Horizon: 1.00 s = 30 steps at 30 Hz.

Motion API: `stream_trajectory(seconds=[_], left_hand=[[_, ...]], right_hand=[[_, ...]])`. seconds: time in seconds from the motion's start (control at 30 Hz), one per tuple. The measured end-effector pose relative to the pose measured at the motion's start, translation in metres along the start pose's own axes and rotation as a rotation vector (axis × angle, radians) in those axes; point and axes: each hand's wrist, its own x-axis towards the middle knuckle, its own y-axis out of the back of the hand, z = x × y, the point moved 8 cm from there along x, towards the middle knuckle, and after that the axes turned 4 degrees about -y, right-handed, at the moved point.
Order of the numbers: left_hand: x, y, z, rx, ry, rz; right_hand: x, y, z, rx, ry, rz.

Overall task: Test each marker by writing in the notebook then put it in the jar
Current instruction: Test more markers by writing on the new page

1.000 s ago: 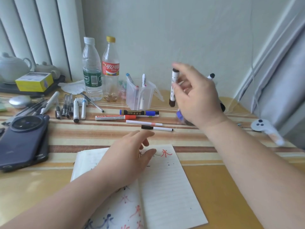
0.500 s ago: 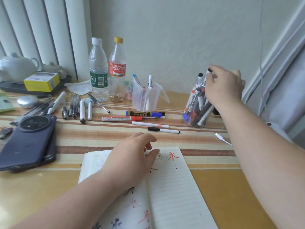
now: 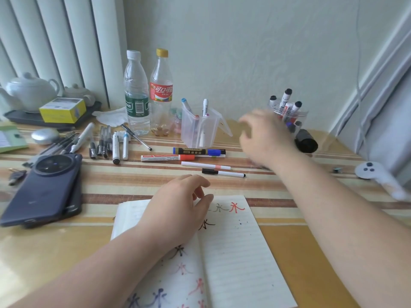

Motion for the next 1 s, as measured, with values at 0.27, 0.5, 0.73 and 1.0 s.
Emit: stream_trajectory(seconds=[0.27, 0.5, 0.73, 1.0], left_hand=[[0.001, 0.009, -0.005, -0.067, 0.024, 0.108], [0.001, 0.006, -0.009, -0.079, 0.035, 0.112], [0.000, 0.010, -0.008, -0.088, 0.017, 0.120], [-0.005, 0.000, 0.021, -0.092, -0.224, -0.109]], right_hand=[[-0.012, -0.105, -0.027, 0.053, -0.032, -0.403], [0.006, -0.109, -0.041, 0.014, 0.022, -0.286], [-0.019, -0.057, -0.023, 0.166, -0.084, -0.202], [-0.123, -0.037, -0.015, 1.184, -0.428, -0.521]])
